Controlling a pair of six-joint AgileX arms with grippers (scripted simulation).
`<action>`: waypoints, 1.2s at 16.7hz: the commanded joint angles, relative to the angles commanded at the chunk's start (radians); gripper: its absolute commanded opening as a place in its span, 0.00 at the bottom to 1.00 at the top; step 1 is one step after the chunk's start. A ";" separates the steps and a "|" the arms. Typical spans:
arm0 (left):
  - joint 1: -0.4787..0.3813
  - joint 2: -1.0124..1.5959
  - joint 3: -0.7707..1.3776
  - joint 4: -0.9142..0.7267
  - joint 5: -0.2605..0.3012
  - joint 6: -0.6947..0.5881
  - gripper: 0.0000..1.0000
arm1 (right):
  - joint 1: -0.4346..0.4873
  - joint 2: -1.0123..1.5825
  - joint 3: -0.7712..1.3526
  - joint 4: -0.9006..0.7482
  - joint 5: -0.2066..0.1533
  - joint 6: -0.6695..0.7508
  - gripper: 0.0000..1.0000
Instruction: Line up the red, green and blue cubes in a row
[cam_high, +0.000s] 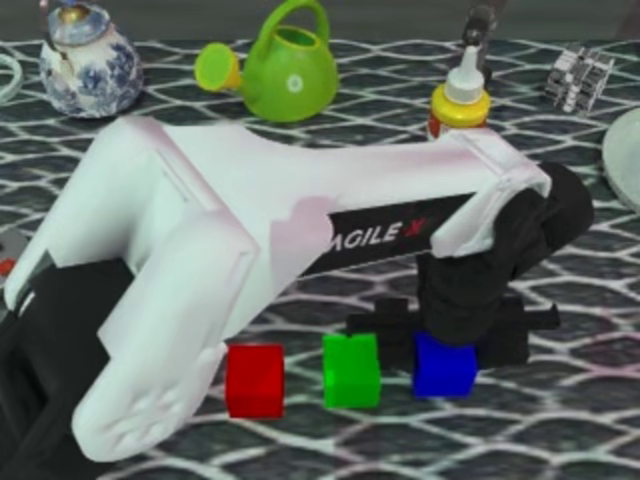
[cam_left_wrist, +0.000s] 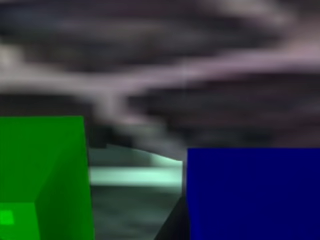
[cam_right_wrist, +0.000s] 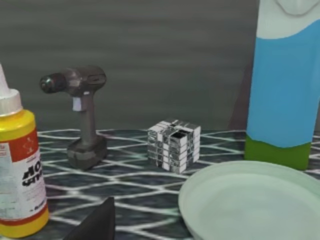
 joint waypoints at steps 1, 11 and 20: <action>0.000 0.000 0.000 0.000 0.000 0.000 0.68 | 0.000 0.000 0.000 0.000 0.000 0.000 1.00; 0.000 0.000 0.000 0.000 0.000 0.000 1.00 | 0.000 0.000 0.000 0.000 0.000 0.000 1.00; 0.008 -0.022 0.132 -0.166 0.001 -0.004 1.00 | 0.000 0.000 0.000 0.000 0.000 0.000 1.00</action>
